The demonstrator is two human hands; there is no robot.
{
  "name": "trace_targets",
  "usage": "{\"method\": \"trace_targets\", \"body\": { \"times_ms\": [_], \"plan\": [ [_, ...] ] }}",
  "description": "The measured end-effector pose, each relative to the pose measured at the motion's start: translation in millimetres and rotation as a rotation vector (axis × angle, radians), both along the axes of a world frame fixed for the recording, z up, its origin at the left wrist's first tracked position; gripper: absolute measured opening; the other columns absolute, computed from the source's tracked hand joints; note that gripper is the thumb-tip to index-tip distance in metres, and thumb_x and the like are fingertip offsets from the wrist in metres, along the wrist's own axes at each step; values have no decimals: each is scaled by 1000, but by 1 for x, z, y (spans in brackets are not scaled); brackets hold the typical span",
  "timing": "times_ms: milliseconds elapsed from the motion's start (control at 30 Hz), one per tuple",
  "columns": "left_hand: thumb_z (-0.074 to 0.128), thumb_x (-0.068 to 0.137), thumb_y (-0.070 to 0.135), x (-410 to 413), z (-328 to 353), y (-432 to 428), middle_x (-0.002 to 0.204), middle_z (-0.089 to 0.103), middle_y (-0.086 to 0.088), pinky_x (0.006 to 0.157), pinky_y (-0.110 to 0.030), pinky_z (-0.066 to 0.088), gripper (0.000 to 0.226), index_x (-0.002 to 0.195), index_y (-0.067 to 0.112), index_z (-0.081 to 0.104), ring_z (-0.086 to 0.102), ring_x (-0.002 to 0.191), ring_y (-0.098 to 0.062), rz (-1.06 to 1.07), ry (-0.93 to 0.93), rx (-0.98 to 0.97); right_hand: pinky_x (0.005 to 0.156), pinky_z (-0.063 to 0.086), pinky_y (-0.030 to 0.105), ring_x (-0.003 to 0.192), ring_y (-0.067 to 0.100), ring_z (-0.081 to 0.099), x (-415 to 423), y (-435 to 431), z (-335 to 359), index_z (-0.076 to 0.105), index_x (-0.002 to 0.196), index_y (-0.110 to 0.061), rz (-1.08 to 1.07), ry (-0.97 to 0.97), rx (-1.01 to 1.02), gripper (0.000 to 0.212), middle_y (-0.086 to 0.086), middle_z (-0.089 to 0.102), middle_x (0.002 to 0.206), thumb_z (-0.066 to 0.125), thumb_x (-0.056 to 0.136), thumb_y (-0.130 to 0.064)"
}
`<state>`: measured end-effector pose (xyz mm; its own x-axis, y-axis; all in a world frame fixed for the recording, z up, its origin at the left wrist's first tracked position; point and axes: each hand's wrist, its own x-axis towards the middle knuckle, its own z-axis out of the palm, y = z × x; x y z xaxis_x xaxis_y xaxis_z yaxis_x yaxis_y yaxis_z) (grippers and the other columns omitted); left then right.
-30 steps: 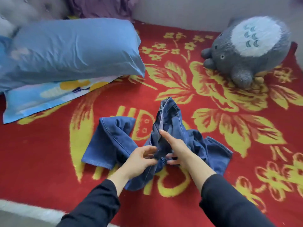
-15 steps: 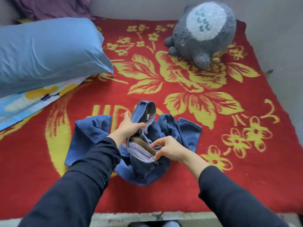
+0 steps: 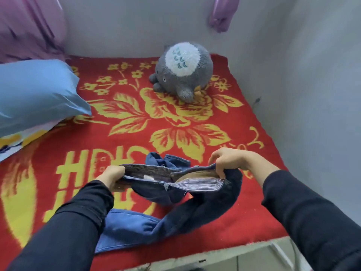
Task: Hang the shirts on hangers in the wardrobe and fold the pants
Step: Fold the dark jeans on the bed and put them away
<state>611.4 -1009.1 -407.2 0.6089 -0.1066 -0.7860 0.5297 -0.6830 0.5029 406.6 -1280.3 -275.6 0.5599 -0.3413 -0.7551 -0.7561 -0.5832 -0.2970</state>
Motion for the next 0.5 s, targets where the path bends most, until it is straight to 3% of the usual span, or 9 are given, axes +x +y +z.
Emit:
{"method": "trace_targets", "body": {
  "times_ms": [100, 200, 267, 367, 433, 500],
  "plan": [
    [31, 93, 4, -10, 45, -37, 72, 65, -23, 41, -40, 54, 28, 91, 0, 58, 64, 49, -33, 71, -19, -155, 58, 43, 26, 73, 26, 55, -16, -25, -6, 56, 71, -5, 79, 92, -282, 14, 9, 60, 84, 66, 63, -8],
    [31, 94, 6, -4, 104, -83, 76, 61, -19, 57, -48, 57, 29, 87, 5, 60, 61, 64, -33, 139, -92, -330, 65, 44, 30, 80, 27, 56, -11, -48, 1, 52, 83, -11, 177, 94, -492, 5, 11, 63, 100, 52, 81, -16],
    [32, 95, 9, 4, 149, -113, 80, 61, -17, 53, -45, 55, 31, 84, 10, 61, 60, 69, -31, 214, -131, -529, 70, 49, 34, 89, 31, 63, 6, -69, 14, 55, 92, -13, 154, 33, -517, 10, 11, 66, 102, 48, 86, -15],
    [31, 94, 9, 21, 215, -150, 99, 60, -22, 43, -30, 51, 34, 105, 0, 62, 59, 75, -30, 212, -298, -811, 67, 58, 42, 72, 32, 65, 49, -99, 57, 56, 90, -5, -290, -333, -89, 14, 11, 64, 71, 43, 90, -2],
    [27, 94, 6, 35, 264, -167, 108, 53, -28, 47, -23, 49, 41, 122, -13, 50, 56, 80, -32, 172, -457, -1007, 61, 55, 33, 70, 24, 59, 84, -115, 98, 52, 99, -8, -624, -711, 112, 13, 10, 59, 85, 41, 95, -5],
    [24, 95, 4, 48, 315, -173, 98, 60, -24, 53, -25, 51, 39, 109, -10, 58, 59, 78, -32, 220, -532, -1266, 64, 52, 32, 81, 25, 57, 113, -125, 138, 52, 101, -7, -776, -1108, 39, 15, 11, 56, 94, 39, 94, -7]
  ]
}}
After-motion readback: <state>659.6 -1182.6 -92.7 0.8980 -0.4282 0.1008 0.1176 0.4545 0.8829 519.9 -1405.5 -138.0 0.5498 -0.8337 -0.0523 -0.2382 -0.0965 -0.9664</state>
